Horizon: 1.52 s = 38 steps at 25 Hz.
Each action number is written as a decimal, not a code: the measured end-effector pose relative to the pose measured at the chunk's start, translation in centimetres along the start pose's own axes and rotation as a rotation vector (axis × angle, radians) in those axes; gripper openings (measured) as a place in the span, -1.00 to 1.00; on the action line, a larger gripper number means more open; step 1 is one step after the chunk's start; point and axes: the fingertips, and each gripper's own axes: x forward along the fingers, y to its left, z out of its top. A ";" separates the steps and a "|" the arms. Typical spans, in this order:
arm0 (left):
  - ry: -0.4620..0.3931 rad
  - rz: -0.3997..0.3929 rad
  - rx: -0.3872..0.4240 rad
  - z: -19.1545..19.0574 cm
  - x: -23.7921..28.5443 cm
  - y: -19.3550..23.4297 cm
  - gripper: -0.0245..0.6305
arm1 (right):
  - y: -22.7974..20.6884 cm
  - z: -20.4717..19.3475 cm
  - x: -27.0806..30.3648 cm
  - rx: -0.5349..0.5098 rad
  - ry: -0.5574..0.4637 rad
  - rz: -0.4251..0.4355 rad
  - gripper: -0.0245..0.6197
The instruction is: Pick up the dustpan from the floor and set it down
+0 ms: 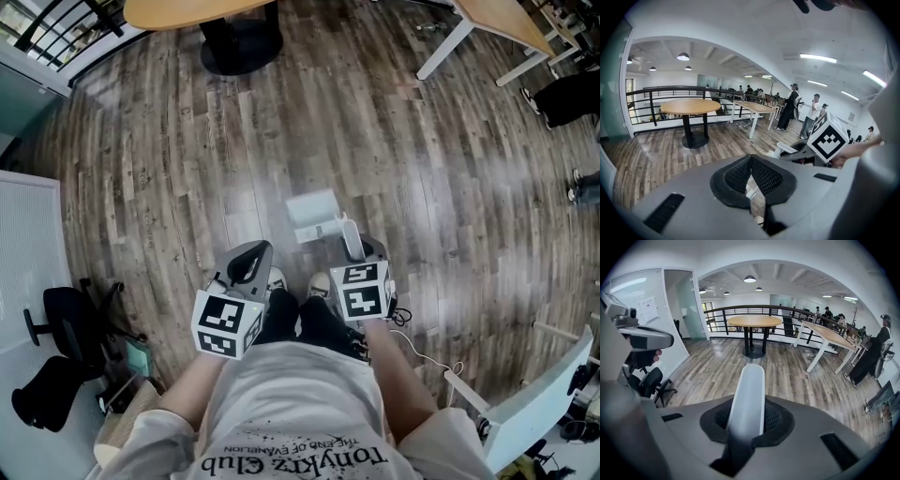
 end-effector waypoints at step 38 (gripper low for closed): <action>0.075 -0.022 -0.023 -2.8 1.8 2.0 -0.85 | 0.5 -2.0 7.9 0.025 0.041 0.002 -0.68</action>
